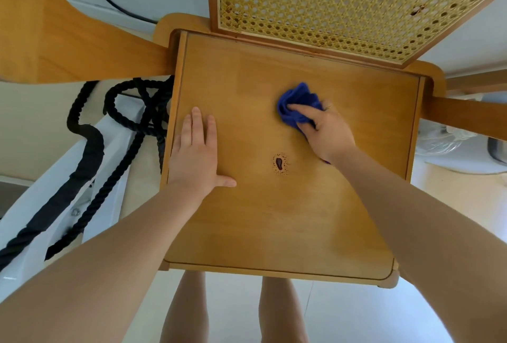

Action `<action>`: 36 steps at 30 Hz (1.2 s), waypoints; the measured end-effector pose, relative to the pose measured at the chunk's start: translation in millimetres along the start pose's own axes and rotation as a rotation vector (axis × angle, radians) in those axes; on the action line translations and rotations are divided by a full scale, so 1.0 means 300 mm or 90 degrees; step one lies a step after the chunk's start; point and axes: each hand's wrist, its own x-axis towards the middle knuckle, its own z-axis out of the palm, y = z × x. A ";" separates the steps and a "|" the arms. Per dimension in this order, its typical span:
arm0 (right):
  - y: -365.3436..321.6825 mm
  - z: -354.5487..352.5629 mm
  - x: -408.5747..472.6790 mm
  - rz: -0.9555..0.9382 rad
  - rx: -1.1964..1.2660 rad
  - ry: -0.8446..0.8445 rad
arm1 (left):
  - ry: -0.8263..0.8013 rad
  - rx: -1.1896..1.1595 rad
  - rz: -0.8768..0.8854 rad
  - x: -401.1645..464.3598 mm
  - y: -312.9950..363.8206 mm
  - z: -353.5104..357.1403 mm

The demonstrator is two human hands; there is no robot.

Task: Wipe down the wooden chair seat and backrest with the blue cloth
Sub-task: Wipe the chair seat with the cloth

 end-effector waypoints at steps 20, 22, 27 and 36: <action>-0.236 0.249 -0.250 0.087 -0.063 0.031 | 0.044 -0.025 -0.015 -0.014 -0.113 0.019; -0.276 0.287 -0.292 -0.020 -0.101 -0.034 | 0.038 -0.053 -0.070 -0.018 -0.110 0.014; -0.149 0.168 -0.180 0.034 -0.077 0.005 | -0.002 -0.153 -0.072 -0.013 -0.120 0.008; -0.319 0.268 -0.246 0.068 -0.171 0.006 | 0.022 -0.126 -0.066 -0.019 -0.121 0.017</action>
